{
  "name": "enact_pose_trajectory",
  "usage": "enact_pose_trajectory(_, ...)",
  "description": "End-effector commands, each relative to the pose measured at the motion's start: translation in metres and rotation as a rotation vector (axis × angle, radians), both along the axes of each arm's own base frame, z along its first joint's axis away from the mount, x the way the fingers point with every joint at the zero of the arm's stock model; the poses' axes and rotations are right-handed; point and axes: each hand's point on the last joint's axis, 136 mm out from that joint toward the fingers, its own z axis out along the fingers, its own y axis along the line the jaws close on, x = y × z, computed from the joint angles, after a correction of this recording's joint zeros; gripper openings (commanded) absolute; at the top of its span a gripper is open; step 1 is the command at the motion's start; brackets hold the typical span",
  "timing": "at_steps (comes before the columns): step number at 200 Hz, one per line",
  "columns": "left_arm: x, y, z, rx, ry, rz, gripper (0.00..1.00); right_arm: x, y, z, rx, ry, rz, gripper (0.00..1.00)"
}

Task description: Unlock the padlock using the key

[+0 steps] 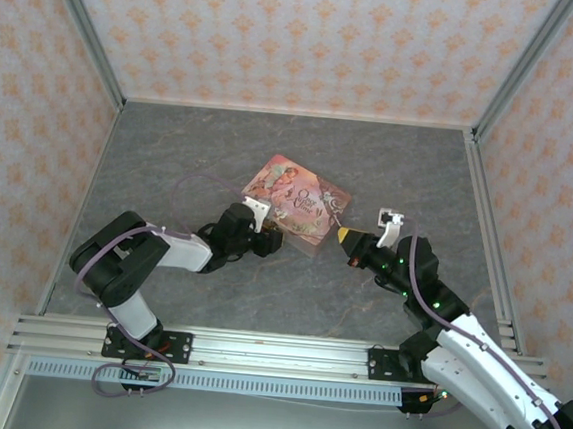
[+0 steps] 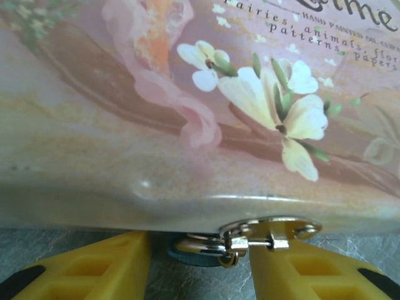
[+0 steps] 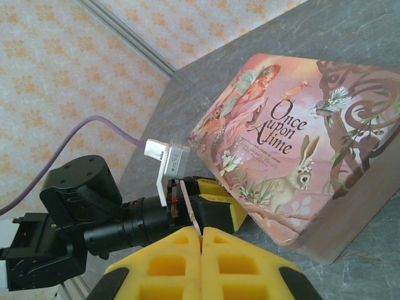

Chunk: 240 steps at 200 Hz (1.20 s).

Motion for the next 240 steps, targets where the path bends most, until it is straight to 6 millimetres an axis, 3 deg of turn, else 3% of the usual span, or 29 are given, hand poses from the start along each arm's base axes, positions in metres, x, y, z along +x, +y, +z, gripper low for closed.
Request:
enact_pose_trajectory(1, 0.013, 0.001, 0.005, -0.004, -0.02, 0.036, 0.44, -0.001, -0.004, -0.004, -0.014, -0.011, -0.014, 0.0)
enact_pose_trajectory(169, 0.015, 0.0, -0.001, 0.054, -0.004, 0.051, 0.32, -0.002, -0.006, -0.006, -0.016, -0.011, -0.021, 0.0)
enact_pose_trajectory(240, 0.006, -0.015, 0.027, -0.049, 0.065, 0.106, 0.27, -0.009, 0.001, -0.017, -0.041, -0.039, 0.048, 0.0)
